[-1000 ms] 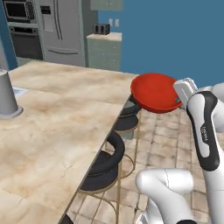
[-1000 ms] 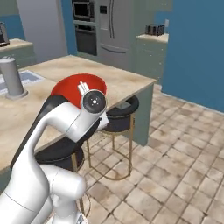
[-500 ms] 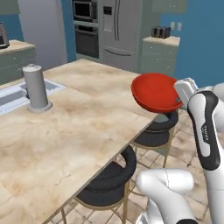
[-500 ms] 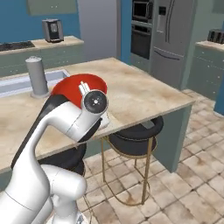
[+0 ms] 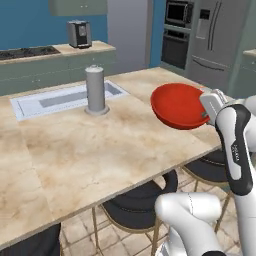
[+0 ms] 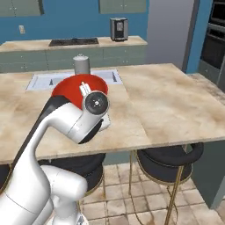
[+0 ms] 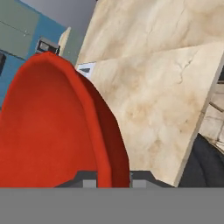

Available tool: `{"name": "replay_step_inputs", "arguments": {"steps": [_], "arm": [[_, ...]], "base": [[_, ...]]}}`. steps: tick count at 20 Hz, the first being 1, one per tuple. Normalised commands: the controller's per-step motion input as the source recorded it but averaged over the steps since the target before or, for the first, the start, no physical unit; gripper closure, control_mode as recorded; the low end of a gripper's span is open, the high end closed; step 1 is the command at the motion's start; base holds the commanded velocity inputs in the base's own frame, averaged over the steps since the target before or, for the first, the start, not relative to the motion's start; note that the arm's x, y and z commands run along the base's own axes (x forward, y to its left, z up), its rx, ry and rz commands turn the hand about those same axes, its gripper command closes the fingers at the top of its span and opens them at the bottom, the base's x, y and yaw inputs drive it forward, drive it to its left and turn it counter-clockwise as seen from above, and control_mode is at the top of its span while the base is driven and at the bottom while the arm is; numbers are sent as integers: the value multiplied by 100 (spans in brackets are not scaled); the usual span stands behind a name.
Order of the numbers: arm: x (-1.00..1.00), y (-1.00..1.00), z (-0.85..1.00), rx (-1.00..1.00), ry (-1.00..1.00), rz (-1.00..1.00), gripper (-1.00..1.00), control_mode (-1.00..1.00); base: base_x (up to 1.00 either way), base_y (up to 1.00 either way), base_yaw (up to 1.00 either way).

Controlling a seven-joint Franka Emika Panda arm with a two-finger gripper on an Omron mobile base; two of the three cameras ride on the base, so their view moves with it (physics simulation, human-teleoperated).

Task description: Pick up the bowls from the cabinet and place each bowl in front of a stool on the dining counter.

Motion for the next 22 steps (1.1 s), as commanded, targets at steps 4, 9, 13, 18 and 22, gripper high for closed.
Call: {"name": "replay_step_inputs", "arguments": {"steps": [4,9,13,18,22], "arm": [[0,0,0,0,0,0,100,100],[0,0,0,0,0,0,100,100],[0,0,0,0,0,0,100,100],[0,0,0,0,0,0,100,100],[0,0,0,0,0,0,100,100]], "base": [[45,41,65],[64,20,59],[71,-1,55],[72,-8,49],[69,-1,35]]}}
